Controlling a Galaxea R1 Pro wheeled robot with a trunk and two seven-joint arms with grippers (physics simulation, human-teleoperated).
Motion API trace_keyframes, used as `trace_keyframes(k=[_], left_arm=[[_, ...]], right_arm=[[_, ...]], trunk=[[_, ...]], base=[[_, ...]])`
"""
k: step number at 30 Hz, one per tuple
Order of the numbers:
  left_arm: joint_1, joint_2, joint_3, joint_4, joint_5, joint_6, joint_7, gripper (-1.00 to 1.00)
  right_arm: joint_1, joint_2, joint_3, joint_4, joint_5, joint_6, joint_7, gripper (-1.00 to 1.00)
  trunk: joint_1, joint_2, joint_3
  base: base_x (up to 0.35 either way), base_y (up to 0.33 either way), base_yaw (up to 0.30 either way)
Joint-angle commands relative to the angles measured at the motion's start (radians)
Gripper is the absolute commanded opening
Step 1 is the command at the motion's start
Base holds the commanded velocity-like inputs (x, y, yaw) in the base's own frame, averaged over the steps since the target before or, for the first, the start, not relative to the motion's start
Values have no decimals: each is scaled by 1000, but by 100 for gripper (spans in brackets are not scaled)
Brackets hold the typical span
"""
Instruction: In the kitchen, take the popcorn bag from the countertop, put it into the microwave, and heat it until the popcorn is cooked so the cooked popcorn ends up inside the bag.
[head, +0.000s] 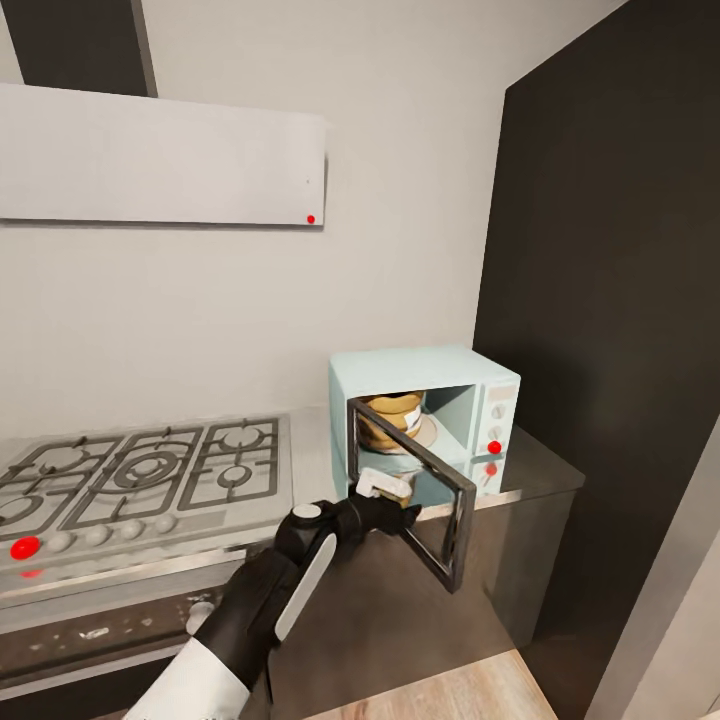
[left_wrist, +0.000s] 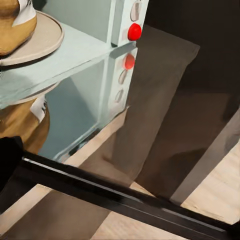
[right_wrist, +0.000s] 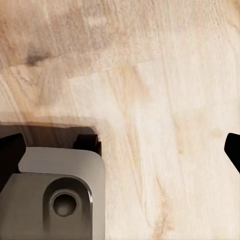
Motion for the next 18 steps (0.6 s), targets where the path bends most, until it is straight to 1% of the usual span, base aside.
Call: trace_keyframes(k=[1,2,3,4,5,8,11,12,13,15,18], left_arm=[[-1,0,-3,-10,4,6,-1,100],[-1,0,-30,-26,3,5,0,100],[-1,0,-65,-33,3,5,1,100],[-1,0,-91,-36,3,5,1,100],[-2,0,-145,-52,7,4,6,100],[-2,0,-157,-58,36,3,7,100],[-2,0,-196,-62,58,2,7,100],[-2,0,-206,-68,76,3,7,100],[-2,0,-209,-73,90,3,7,100],[-2,0,-212,-77,104,4,7,100],[-2,0,-213,-78,108,3,7,100]], right_arm=[[-1,-1,-8,1,8,2,2,100],[-1,-1,-8,1,8,2,3,100],[-1,-1,-8,1,8,2,3,100],[-1,-2,-8,1,8,2,3,100],[-1,-2,-8,1,8,2,4,100],[-1,-2,-8,1,8,2,4,100],[-1,-2,-8,1,8,2,5,100],[-1,-1,-8,1,8,2,5,100],[-1,-1,-8,1,8,2,5,100],[-1,0,-8,1,8,2,5,100],[-1,0,-8,1,8,2,5,100]], trunk=[[0,-1,-1],[0,-1,-1],[0,-1,-1],[0,-1,-1],[0,-1,-1],[0,-1,-1],[0,-1,-1],[0,-1,-1],[0,-1,-1],[0,-1,-1],[0,-1,-1]], base=[[0,0,0],[0,0,0],[0,0,0],[0,0,0],[63,0,0],[233,0,0],[310,0,0],[319,0,0],[293,0,0],[119,0,0],[24,0,0]])
